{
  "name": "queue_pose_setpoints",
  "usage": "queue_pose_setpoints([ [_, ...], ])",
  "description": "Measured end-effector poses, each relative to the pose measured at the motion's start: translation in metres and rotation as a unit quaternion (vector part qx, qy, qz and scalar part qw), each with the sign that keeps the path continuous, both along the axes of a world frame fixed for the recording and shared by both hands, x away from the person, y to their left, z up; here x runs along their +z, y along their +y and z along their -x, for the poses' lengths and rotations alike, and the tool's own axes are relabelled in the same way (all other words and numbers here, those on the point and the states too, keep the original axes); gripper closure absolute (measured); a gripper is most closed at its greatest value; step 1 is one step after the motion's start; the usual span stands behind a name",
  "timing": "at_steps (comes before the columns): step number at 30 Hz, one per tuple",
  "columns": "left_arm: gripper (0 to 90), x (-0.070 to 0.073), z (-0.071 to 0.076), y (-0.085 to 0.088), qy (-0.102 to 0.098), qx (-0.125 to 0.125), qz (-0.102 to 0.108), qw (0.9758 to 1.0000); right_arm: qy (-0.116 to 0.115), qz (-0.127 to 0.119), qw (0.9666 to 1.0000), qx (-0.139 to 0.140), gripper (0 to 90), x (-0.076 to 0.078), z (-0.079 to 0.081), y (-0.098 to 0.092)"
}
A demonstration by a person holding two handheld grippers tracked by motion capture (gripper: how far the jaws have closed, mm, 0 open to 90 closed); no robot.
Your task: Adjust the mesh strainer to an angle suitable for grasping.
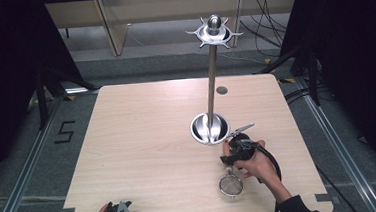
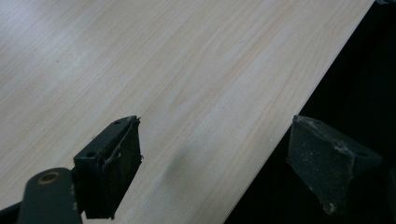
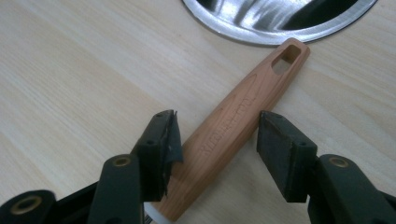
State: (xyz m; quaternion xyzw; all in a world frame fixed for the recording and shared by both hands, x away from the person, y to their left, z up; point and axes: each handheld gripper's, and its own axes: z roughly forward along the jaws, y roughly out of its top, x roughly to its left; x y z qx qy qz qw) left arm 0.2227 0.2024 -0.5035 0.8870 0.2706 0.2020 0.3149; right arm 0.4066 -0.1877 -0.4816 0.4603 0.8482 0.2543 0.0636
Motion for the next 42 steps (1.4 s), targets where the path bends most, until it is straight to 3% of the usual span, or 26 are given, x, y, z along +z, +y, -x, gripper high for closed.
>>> queue_pose_setpoints([
  [5,16.7,0.0,0.0,0.0,0.002,0.001,-0.002,1.0,0.01,0.011,0.9999,0.005,51.5,-0.001,-0.002,-0.004],
  [6,16.7,0.0,0.0,0.0,0.002,0.0,-0.002,1.0,0.008,0.026,0.9995,0.016,54.1,-0.003,-0.003,-0.006],
  [8,16.7,0.001,0.0,0.0,0.002,0.0,-0.002,1.0,0.019,0.033,0.9992,0.012,56.3,-0.003,-0.002,-0.007],
  [11,16.7,0.0,0.0,0.0,0.001,0.0,0.002,1.0,0.015,0.04,0.9984,0.037,60.3,-0.002,-0.002,-0.009],
  [16,16.7,0.0,0.0,0.0,0.0,0.0,0.002,1.0,0.022,0.062,0.9964,0.054,67.5,0.0,-0.001,-0.01],
  [19,16.7,0.0,0.0,0.0,0.002,-0.001,-0.003,1.0,0.008,0.065,0.9946,0.08,69.0,-0.001,-0.003,-0.012],
  [21,16.7,0.0,-0.001,0.0,0.001,-0.003,-0.001,1.0,0.008,0.064,0.9945,0.082,69.5,-0.001,-0.003,-0.012],
  [22,16.7,0.0,0.0,0.0,0.0,0.0,0.0,1.0,0.013,0.077,0.9943,0.072,69.8,-0.001,-0.002,-0.013],
  [23,16.7,0.0,0.0,0.0,0.0,0.0,0.002,1.0,0.02,0.069,0.9952,0.067,69.9,0.0,-0.001,-0.012],
  [25,16.7,0.001,0.0,0.0,0.002,0.0,-0.003,1.0,0.016,0.079,0.9942,0.072,70.0,0.0,-0.001,-0.013],
  [26,16.7,0.0,0.0,0.0,-0.001,0.0,0.002,1.0,0.0,0.081,0.9929,0.087,70.0,-0.001,-0.002,-0.014],
  [29,16.7,0.0,0.0,0.0,0.0,0.0,0.003,1.0,0.002,0.082,0.9928,0.088,70.1,0.001,0.0,-0.014],
  [30,16.7,0.0,0.0,0.0,0.0,0.0,0.002,1.0,0.002,0.078,0.9937,0.081,70.1,0.003,0.001,-0.014],
  [31,16.7,0.0,0.0,0.0,-0.001,0.001,0.002,1.0,-0.012,0.06,0.994,0.091,70.1,0.004,0.001,-0.014],
  [34,16.7,0.0,0.0,0.0,-0.001,-0.004,0.002,1.0,-0.018,0.024,0.9963,0.081,70.4,0.012,0.005,-0.018],
  [38,16.7,0.001,0.001,0.0,-0.002,-0.003,-0.001,1.0,-0.05,0.005,0.9953,0.082,70.6,0.02,0.008,-0.028],
  [42,16.7,0.001,0.001,0.0,0.0,-0.003,-0.002,1.0,-0.07,-0.029,0.994,0.08,70.9,0.026,0.012,-0.039],
])
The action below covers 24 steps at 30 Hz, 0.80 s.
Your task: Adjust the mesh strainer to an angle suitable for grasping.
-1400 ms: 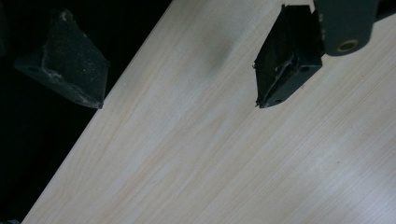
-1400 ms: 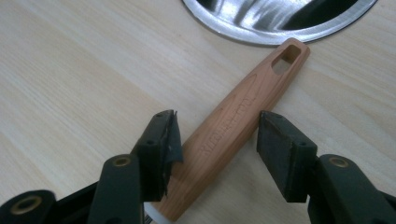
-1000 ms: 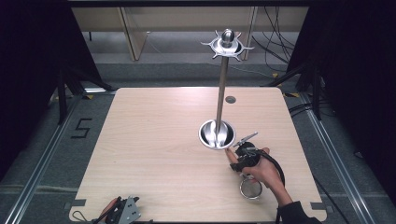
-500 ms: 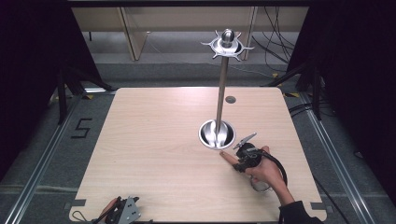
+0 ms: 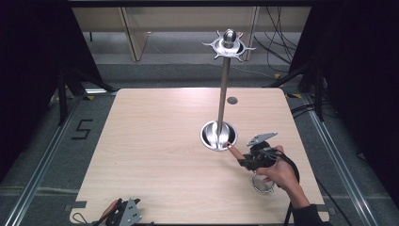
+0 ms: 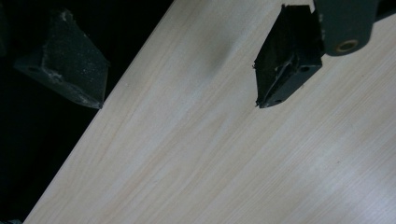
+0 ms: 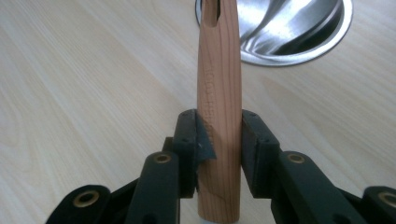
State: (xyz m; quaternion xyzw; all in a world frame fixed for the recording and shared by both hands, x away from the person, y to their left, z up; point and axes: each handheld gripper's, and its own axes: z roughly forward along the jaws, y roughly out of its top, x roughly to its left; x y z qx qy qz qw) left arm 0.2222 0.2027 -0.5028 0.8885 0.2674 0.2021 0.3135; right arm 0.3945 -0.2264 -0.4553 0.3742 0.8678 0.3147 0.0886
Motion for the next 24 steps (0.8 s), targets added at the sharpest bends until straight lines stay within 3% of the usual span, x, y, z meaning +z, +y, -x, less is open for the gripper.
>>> queue_pose_setpoints([
  [1,16.7,0.0,0.0,0.0,-0.001,-0.001,0.0,1.0,0.008,-0.008,0.9999,-0.013,70.9,0.003,0.001,-0.003],
  [2,16.7,0.0,0.0,0.0,0.0,-0.001,-0.001,1.0,-0.002,-0.017,0.9998,-0.006,70.9,0.003,0.001,-0.006],
  [3,16.7,0.0,0.0,0.0,0.0,-0.001,0.0,1.0,-0.007,-0.018,0.9996,-0.02,71.0,0.004,0.002,-0.009],
  [4,16.7,0.0,0.0,0.0,0.0,-0.001,0.0,1.0,0.0,-0.017,0.9998,-0.01,71.0,0.007,0.003,-0.011],
  [7,16.7,0.0,0.0,0.0,0.001,-0.001,0.001,1.0,-0.016,-0.06,0.9981,-0.006,71.2,0.01,0.004,-0.017],
  [10,16.7,0.0,0.0,0.0,-0.001,0.001,0.0,1.0,-0.02,-0.066,0.9976,0.007,71.3,0.017,0.004,-0.024],
  [12,16.7,0.0,0.0,0.0,0.0,-0.002,0.0,1.0,-0.023,-0.08,0.9965,0.002,71.4,0.02,0.005,-0.027],
  [15,16.7,0.0,0.0,0.0,-0.002,-0.001,0.002,1.0,-0.022,-0.115,0.9932,0.002,71.4,0.022,0.007,-0.028],
  [16,16.7,0.0,0.0,0.0,0.0,-0.001,-0.002,1.0,-0.018,-0.115,0.9932,0.004,71.4,0.024,0.007,-0.029],
  [17,16.7,0.0,0.0,0.0,0.0,-0.001,-0.001,1.0,-0.043,-0.111,0.9928,0.011,71.4,0.024,0.005,-0.031],
  [21,16.7,0.0,0.0,0.0,0.0,-0.001,0.0,1.0,-0.03,-0.141,0.9895,0.009,71.4,0.028,0.007,-0.03],
  [24,16.7,0.0,0.0,0.0,-0.001,0.0,-0.002,1.0,-0.043,-0.15,0.9876,0.013,71.4,0.032,0.007,-0.03],
])
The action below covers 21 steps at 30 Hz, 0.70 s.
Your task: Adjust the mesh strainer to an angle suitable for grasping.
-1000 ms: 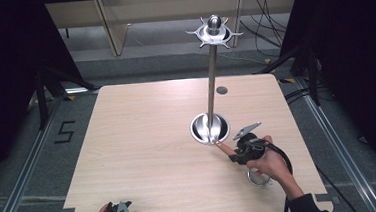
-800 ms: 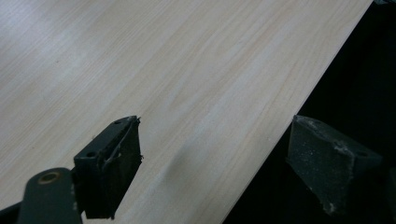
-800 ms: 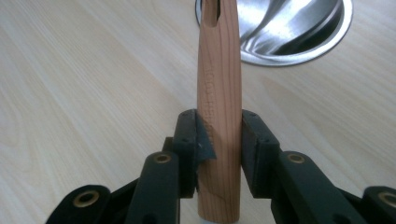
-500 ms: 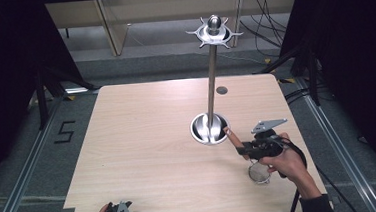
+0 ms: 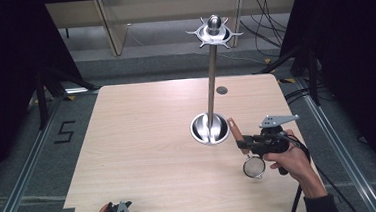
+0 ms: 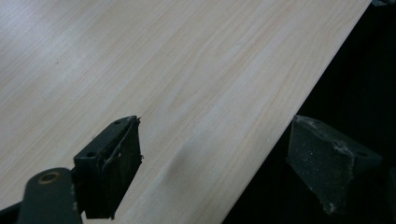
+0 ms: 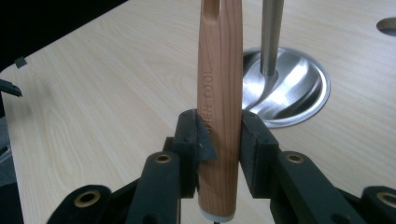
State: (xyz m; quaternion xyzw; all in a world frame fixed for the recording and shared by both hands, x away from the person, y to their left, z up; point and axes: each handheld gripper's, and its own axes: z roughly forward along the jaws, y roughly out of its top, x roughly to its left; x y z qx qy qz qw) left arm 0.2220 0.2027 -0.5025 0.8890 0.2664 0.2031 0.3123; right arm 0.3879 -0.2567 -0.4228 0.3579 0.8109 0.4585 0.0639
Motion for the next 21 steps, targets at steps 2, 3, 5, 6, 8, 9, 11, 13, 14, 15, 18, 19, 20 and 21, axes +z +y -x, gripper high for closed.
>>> queue_pose_setpoints([
  [2,16.7,0.0,0.0,0.0,0.0,0.0,0.001,1.0,0.0,-0.005,1.0,-0.005,71.4,0.003,0.001,0.0],
  [3,16.7,0.0,0.0,0.0,0.0,0.0,0.0,1.0,-0.01,-0.003,0.9999,-0.007,71.4,0.004,0.0,-0.001],
  [5,16.7,0.0,0.0,0.0,0.0,0.0,0.0,1.0,-0.005,-0.018,0.9998,-0.007,71.4,0.007,0.002,0.0],
  [6,16.7,0.0,0.0,0.0,0.0,0.0,0.001,1.0,-0.012,-0.016,0.9998,-0.008,71.3,0.01,0.001,-0.002],
  [8,16.7,0.0,0.0,0.0,0.0,0.0,0.001,1.0,-0.025,-0.015,0.9995,-0.008,71.3,0.012,0.0,-0.003],
  [9,16.7,0.0,0.0,0.0,0.0,0.0,0.0,1.0,-0.021,-0.024,0.9994,-0.009,71.3,0.012,0.001,-0.002],
  [11,16.7,0.0,0.0,0.0,0.0,0.0,0.0,1.0,-0.025,-0.032,0.9991,-0.01,71.4,0.015,0.001,-0.003],
  [13,16.7,0.0,0.0,0.0,0.0,0.0,-0.001,1.0,-0.029,-0.04,0.9987,-0.015,71.3,0.016,0.001,-0.002],
  [14,16.7,0.0,0.0,0.0,0.0,0.0,0.0,1.0,-0.032,-0.028,0.999,-0.015,71.3,0.018,0.001,-0.003],
  [15,16.7,0.0,0.0,0.0,0.0,0.0,0.0,1.0,-0.043,-0.029,0.9986,-0.006,71.3,0.018,-0.001,-0.004],
  [18,16.7,0.0,0.0,0.0,0.0,0.001,-0.001,1.0,-0.046,-0.035,0.9983,-0.007,71.4,0.021,-0.002,-0.002],
  [19,16.7,0.0,0.001,0.0,-0.001,0.003,0.003,1.0,-0.05,-0.032,0.9982,-0.009,71.4,0.022,-0.001,-0.002],
  [20,16.7,0.0,0.001,0.0,-0.001,0.003,0.002,1.0,-0.042,-0.042,0.9982,-0.008,71.3,0.022,-0.001,-0.001],
  [21,16.7,0.0,0.001,0.0,-0.001,0.004,0.002,1.0,-0.043,-0.037,0.9984,-0.01,71.3,0.024,-0.001,0.0],
])
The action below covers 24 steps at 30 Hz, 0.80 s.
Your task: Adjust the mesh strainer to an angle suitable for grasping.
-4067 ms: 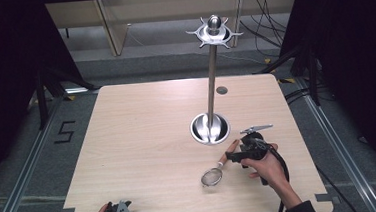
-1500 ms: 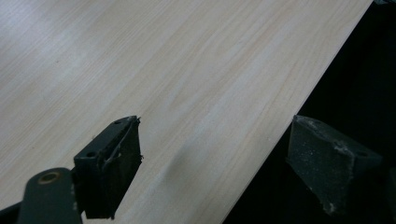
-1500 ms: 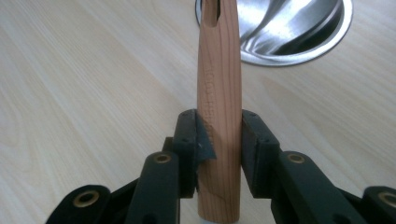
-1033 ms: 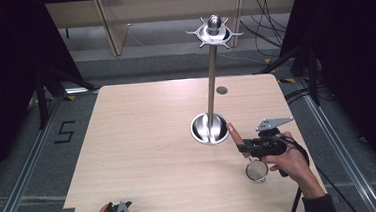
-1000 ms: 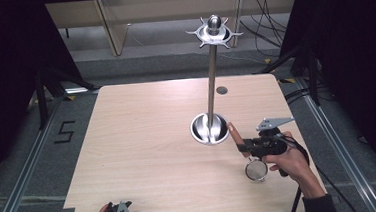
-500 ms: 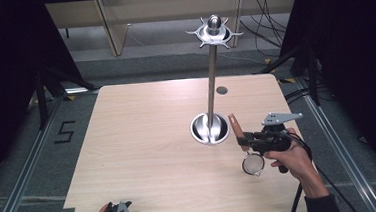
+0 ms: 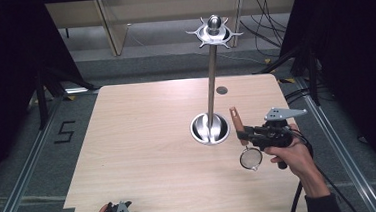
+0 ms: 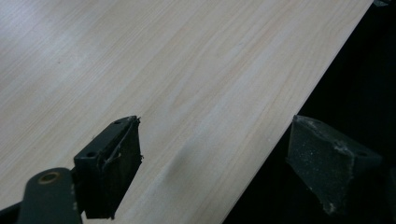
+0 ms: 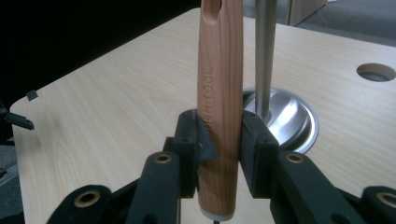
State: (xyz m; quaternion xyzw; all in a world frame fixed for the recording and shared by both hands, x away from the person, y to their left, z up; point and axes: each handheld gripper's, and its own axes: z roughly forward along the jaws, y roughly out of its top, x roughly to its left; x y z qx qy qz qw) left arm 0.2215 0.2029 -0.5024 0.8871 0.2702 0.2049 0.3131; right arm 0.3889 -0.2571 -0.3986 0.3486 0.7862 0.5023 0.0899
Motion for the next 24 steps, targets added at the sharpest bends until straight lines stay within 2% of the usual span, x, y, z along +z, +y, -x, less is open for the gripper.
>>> queue_pose_setpoints([
  [3,16.7,0.0,0.0,0.0,-0.002,-0.001,-0.002,1.0,-0.008,-0.006,0.9999,-0.007,71.4,0.002,0.0,0.002],
  [4,16.7,0.001,0.0,0.0,-0.001,-0.003,0.003,1.0,-0.02,-0.003,0.9998,-0.005,71.4,0.003,-0.002,0.002],
  [5,16.7,0.001,-0.001,0.001,-0.001,-0.003,0.002,1.0,-0.009,-0.003,1.0,0.001,71.4,0.005,-0.001,0.001],
  [6,16.7,0.001,-0.001,0.0,-0.001,-0.001,0.002,1.0,0.002,-0.009,1.0,-0.004,71.4,0.006,0.0,0.003],
  [7,16.7,0.001,-0.001,0.001,-0.001,-0.002,0.002,1.0,-0.017,-0.003,0.9998,-0.005,71.4,0.007,-0.002,0.002],
  [8,16.7,0.001,0.0,0.001,-0.002,-0.003,0.002,1.0,-0.01,-0.013,0.9998,-0.009,71.3,0.007,0.0,0.005],
  [10,16.7,0.001,-0.001,0.0,-0.001,-0.002,0.003,1.0,-0.016,-0.012,0.9998,0.0,71.4,0.01,-0.001,0.005],
  [11,16.8,0.001,-0.001,0.0,0.0,-0.001,0.002,1.0,-0.011,-0.013,0.9999,-0.004,71.4,0.011,0.0,0.006],
  [12,16.7,0.0,-0.001,0.001,-0.003,-0.002,-0.001,1.0,-0.024,-0.01,0.9996,-0.005,71.4,0.012,-0.001,0.006],
  [13,16.7,0.001,-0.001,0.001,-0.002,-0.003,0.001,1.0,-0.016,-0.016,0.9997,-0.008,71.4,0.013,0.0,0.007],
  [16,16.7,-0.001,-0.001,0.0,-0.004,-0.001,0.003,1.0,-0.019,-0.013,0.9997,-0.002,71.3,0.017,0.001,0.009],
  [18,16.8,0.001,-0.001,0.001,0.0,-0.001,-0.001,1.0,-0.026,-0.022,0.9994,-0.005,71.4,0.019,0.001,0.011],
  [20,16.7,0.0,-0.001,0.0,-0.001,0.0,0.003,1.0,-0.028,-0.017,0.9995,-0.003,71.4,0.022,0.001,0.012],
  [21,16.7,-0.001,-0.001,0.0,-0.003,-0.001,0.005,1.0,-0.043,-0.014,0.999,0.0,71.4,0.023,0.0,0.012],
  [22,16.8,-0.001,-0.001,0.0,-0.002,0.0,0.002,1.0,-0.034,-0.023,0.9991,-0.004,71.3,0.025,0.001,0.013],
  [24,16.7,-0.001,-0.001,0.0,-0.002,-0.001,0.004,1.0,-0.046,-0.026,0.9986,0.003,71.4,0.029,0.0,0.014],
])
